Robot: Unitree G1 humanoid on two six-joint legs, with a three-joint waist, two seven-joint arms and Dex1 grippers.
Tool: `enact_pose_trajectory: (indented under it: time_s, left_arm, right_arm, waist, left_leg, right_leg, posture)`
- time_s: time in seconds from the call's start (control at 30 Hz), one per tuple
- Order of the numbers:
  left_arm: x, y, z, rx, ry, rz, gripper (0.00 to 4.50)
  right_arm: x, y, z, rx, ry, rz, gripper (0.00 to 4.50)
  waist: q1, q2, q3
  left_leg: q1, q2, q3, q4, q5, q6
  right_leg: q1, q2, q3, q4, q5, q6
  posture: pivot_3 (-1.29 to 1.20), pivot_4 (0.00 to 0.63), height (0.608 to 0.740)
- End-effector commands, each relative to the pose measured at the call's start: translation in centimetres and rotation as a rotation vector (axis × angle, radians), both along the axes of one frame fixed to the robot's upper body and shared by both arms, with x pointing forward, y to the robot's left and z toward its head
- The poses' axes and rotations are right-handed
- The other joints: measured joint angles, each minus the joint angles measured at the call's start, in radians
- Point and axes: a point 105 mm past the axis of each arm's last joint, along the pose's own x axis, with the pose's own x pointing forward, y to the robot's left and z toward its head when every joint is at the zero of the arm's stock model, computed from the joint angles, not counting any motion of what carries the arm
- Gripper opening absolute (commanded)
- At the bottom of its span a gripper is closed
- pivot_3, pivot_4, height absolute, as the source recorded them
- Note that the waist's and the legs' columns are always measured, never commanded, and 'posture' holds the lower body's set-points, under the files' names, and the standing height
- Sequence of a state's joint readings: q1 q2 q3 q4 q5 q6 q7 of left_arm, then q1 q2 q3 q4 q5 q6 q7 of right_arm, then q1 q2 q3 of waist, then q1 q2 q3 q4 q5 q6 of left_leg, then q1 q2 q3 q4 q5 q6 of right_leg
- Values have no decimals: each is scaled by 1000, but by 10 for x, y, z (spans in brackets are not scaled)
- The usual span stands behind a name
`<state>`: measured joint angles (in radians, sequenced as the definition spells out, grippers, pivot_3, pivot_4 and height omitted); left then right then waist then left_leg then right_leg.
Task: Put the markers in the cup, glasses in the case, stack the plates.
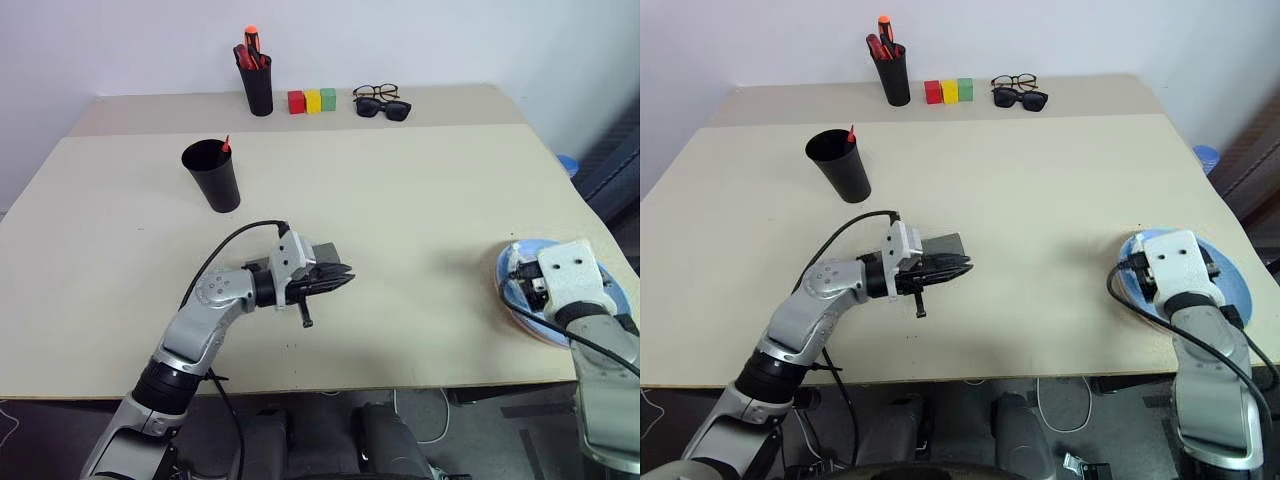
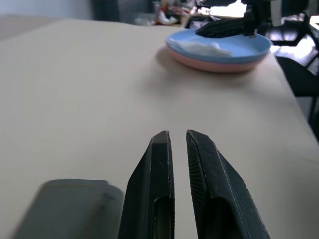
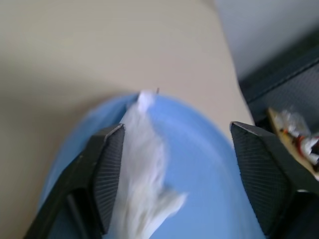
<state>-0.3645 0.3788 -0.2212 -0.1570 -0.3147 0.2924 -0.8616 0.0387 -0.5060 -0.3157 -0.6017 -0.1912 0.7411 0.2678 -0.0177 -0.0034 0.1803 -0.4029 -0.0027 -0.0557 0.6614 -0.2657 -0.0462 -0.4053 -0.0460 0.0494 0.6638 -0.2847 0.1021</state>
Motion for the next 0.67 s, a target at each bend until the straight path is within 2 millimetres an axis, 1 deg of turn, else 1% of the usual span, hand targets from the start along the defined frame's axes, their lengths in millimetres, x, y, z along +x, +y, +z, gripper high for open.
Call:
enact_pose_trajectory:
  time_s: [0.03, 0.07, 0.1, 0.2, 0.3, 0.37, 0.4, 0.47, 0.57, 0.67]
  left_arm:
    - [23, 30, 19, -46, -94, 203, 468]
    - [28, 43, 21, -46, -106, 266, 468]
    - [33, 60, 21, -44, -114, 335, 468]
    - [34, 105, 21, -17, -125, 495, 468]
    - [23, 154, 15, 14, -117, 660, 468]
    - [15, 177, 12, 22, -105, 743, 468]
    - [7, 192, 7, 39, -94, 800, 468]
    - [-4, 208, 0, 66, -82, 862, 468]
    - [-15, 216, -2, 64, -82, 915, 468]
    - [-21, 218, -2, 58, -86, 946, 468]
  right_arm:
    - [16, 16, 18, -9, -70, 119, 3138]
    - [22, 23, 21, 15, -86, 160, 3138]
    - [29, 32, 24, 74, -112, 221, 3138]
    - [43, 61, 33, 210, -154, 416, 3138]
    - [51, 88, 33, 336, -123, 603, 3138]
    - [55, 97, 32, 376, -95, 682, 3138]
    - [58, 105, 28, 388, -66, 730, 3138]
    - [61, 113, 23, 397, -30, 787, 3138]
    - [65, 124, 22, 421, -3, 859, 3138]
    - [70, 132, 23, 426, 8, 898, 3138]
  waist:
    - [-1, 0, 0]
    - [0, 0, 0]
    - [-2, 0, 0]
    - [-8, 0, 0]
    - [-7, 0, 0]
    - [-2, 0, 0]
    - [2, 0, 0]
    - [4, 0, 0]
    - [10, 0, 0]
    - [7, 0, 0]
  left_leg:
    - [0, 0, 0, 0, 0, 0]
    - [0, 0, 0, 0, 0, 0]
    - [0, 0, 0, 0, 0, 0]
    - [0, 0, 0, -1, 0, 0]
    - [0, 0, -1, -2, 0, 0]
    - [0, 1, -1, -3, 0, 0]
    - [0, 1, -1, -3, 0, 0]
    - [0, 1, -1, -3, 0, 0]
    - [0, 1, -2, -3, 0, 0]
    - [0, 1, -2, -3, 0, 0]
  right_leg:
    - [0, 0, 0, 0, 0, 0]
    - [0, 0, 0, 0, 0, 0]
    - [0, 0, 0, 0, 0, 0]
    - [0, 0, 0, 0, 0, 0]
    - [0, 0, 0, -1, 0, 0]
    - [0, -1, 0, -2, 0, 0]
    - [0, -1, -1, -2, 0, 0]
    - [0, -3, -1, -3, 0, 0]
    - [1, -4, -3, -3, 0, 0]
    - [1, -5, -3, -3, 0, 0]
  posture:
    - [0, 150, 740]
    - [0, 150, 740]
    - [0, 150, 740]
    - [0, 150, 740]
    - [0, 150, 740]
    - [0, 150, 740]
    - [0, 150, 740]
    - [0, 150, 740]
    - [0, 150, 740]
    - [0, 150, 740]
